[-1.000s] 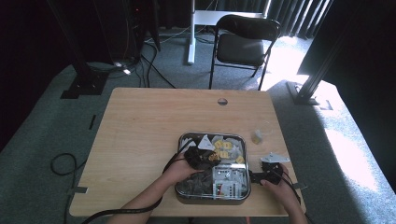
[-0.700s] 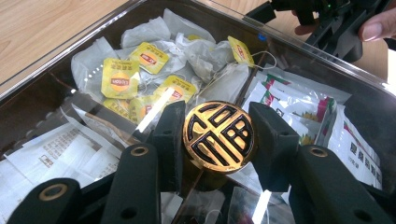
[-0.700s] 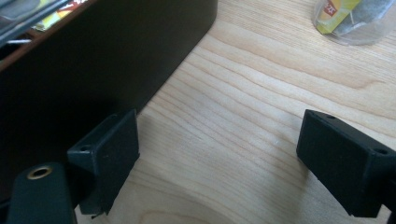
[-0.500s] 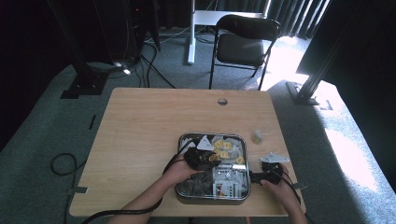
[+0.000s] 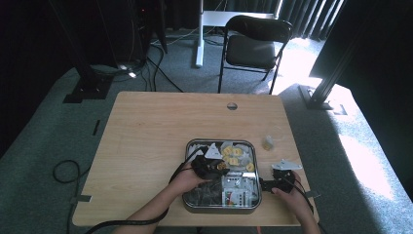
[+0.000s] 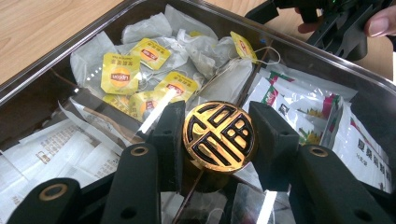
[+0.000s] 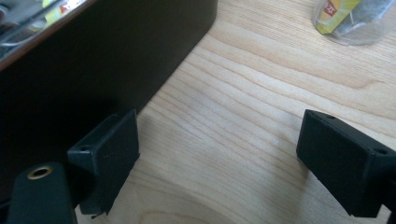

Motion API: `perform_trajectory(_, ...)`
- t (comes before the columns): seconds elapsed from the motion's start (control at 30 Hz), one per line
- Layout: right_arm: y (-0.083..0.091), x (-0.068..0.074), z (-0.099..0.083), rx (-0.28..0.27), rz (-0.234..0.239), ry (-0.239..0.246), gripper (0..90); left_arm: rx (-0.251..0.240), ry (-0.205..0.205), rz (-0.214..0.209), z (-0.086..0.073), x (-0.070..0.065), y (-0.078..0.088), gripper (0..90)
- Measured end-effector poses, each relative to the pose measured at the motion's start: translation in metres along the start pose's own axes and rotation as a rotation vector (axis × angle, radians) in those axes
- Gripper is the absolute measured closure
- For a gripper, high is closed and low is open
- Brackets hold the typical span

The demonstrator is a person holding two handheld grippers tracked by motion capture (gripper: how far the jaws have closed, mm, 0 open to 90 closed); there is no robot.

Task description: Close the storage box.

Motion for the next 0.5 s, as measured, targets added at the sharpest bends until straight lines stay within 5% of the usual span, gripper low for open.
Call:
perform_trajectory(0.23,0.0,0.0,0.0,0.0,0.0,0.0,12.5,-0.001,0.011,-0.004,0.001,0.0,0.001,56.8)
perform_trajectory(0.5,0.0,0.0,0.0,0.001,-0.001,0.0,12.5,-0.046,0.064,-0.025,0.008,0.007,0.012,28.5)
Point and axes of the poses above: each handheld gripper's, and its own axes: y roughly backward along the jaws, z roughly out of its top, x roughly to its left, the point moved 4 cm from there along -y, roughly forward along the jaws, and after that the axes turned 6 degrees about y, right-handed, at the moved point
